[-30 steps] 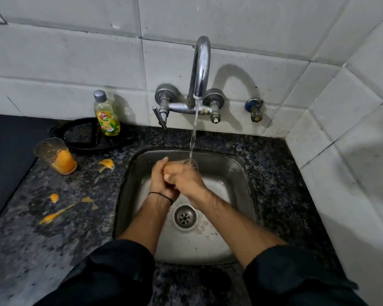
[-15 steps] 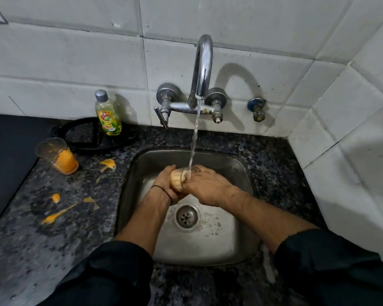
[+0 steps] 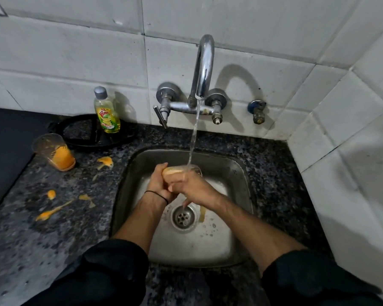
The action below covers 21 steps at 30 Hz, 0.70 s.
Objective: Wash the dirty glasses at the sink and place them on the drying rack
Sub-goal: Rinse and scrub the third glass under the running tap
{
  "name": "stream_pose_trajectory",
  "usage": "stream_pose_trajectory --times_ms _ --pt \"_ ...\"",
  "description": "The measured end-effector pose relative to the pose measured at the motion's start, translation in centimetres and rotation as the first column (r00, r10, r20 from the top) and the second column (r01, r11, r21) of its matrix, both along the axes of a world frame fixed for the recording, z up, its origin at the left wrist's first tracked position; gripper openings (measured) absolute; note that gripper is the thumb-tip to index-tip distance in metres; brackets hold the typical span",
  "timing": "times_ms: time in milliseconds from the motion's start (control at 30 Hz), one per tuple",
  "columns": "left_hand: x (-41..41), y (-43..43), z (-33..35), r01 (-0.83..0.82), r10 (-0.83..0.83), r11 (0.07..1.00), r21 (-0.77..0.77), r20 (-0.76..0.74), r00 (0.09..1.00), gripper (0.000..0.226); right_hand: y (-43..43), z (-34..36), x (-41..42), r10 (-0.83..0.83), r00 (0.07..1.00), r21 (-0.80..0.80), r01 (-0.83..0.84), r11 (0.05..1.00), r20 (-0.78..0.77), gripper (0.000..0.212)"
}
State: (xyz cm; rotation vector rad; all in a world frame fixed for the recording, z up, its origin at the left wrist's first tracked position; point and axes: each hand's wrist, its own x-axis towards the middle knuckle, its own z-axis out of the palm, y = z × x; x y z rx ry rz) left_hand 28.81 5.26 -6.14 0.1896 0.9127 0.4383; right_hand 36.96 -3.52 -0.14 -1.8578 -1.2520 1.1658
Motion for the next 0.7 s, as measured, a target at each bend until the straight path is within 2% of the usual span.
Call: stream_pose_trajectory --times_ms 33,67,100,133,200,267,300,333,367,400,433,467,500,533,567,600,633,700 --pt "0.1 0.2 -0.1 0.028 -0.03 0.999 -0.032 -0.068 0.997 0.04 0.1 0.1 0.6 0.214 0.942 -0.022 -0.215 0.976 0.26 0.017" --pt "0.2 0.3 -0.1 0.069 -0.075 0.996 -0.058 -0.12 0.99 0.037 0.2 0.5 1.2 0.377 0.796 -0.101 -0.376 0.921 0.473 0.021" --pt "0.1 0.5 0.0 0.104 -0.116 0.991 -0.082 -0.158 0.981 0.035 0.3 1.3 1.7 0.478 0.64 -0.203 -0.457 0.866 0.601 0.025" --pt "0.2 0.5 0.1 0.121 -0.136 0.988 -0.101 -0.161 0.978 0.033 0.3 2.0 2.1 0.523 0.523 -0.265 -0.489 0.831 0.673 0.027" --pt "0.3 0.2 0.5 0.128 -0.141 0.987 -0.102 -0.142 0.98 0.034 0.3 2.5 2.6 0.544 0.36 -0.321 -0.52 0.791 0.758 0.029" --pt "0.4 0.1 0.7 0.085 -0.09 0.994 -0.061 -0.08 0.993 0.038 0.2 1.7 2.5 0.505 0.238 -0.321 -0.537 0.78 0.829 0.029" --pt "0.5 -0.1 0.4 0.048 -0.049 0.998 -0.029 -0.028 0.998 0.04 0.1 1.3 2.3 0.462 0.32 -0.268 -0.497 0.825 0.827 0.029" --pt "0.5 -0.2 0.2 -0.004 0.004 1.0 -0.002 0.03 1.0 0.041 0.3 0.8 1.7 0.383 0.511 -0.183 -0.399 0.899 0.769 0.029" --pt "0.5 -0.2 -0.1 -0.05 0.048 0.999 0.022 0.076 0.996 0.042 0.6 0.1 1.1 0.228 0.749 -0.063 -0.242 0.968 0.623 0.029" --pt "0.5 -0.2 -0.5 -0.083 0.077 0.995 0.051 0.111 0.991 0.042 1.0 -0.4 0.5 0.028 0.926 0.042 -0.047 0.998 0.375 0.028" --pt "0.4 -0.2 -0.7 -0.103 0.09 0.991 0.087 0.144 0.985 0.044 1.3 -0.7 -0.3 -0.137 0.987 0.062 0.132 0.989 0.088 0.028" --pt "0.3 -0.1 -0.7 -0.103 0.085 0.988 0.115 0.15 0.985 0.045 1.3 -0.9 -0.9 -0.239 0.967 0.039 0.243 0.969 -0.086 0.029" --pt "0.2 -0.1 -0.7 -0.088 0.07 0.988 0.13 0.138 0.988 0.047 1.3 -1.1 -1.1 -0.24 0.967 0.042 0.244 0.969 -0.081 0.029" --pt "0.1 0.0 -0.6 -0.064 0.048 0.989 0.134 0.116 0.992 0.05 1.2 -1.1 -1.0 -0.141 0.988 0.076 0.136 0.988 0.067 0.026" --pt "0.0 0.3 -0.6 -0.036 0.024 0.991 0.129 0.091 0.996 0.053 0.9 -0.8 -0.8 0.026 0.966 0.09 -0.051 0.995 0.259 0.021" --pt "0.1 0.4 -0.4 0.008 -0.014 0.993 0.117 0.048 0.999 0.055 0.6 -0.4 -0.4 0.209 0.868 0.035 -0.251 0.967 0.45 0.017" --pt "0.1 0.5 -0.2 0.074 -0.072 0.992 0.101 -0.02 0.997 0.055 0.4 0.1 0.2 0.358 0.726 -0.078 -0.39 0.917 0.587 0.019" --pt "0.2 0.5 0.2 0.205 -0.195 0.977 0.064 -0.143 0.97 0.052 0.3 1.1 1.6 0.558 0.418 -0.322 -0.51 0.797 0.717 0.028"
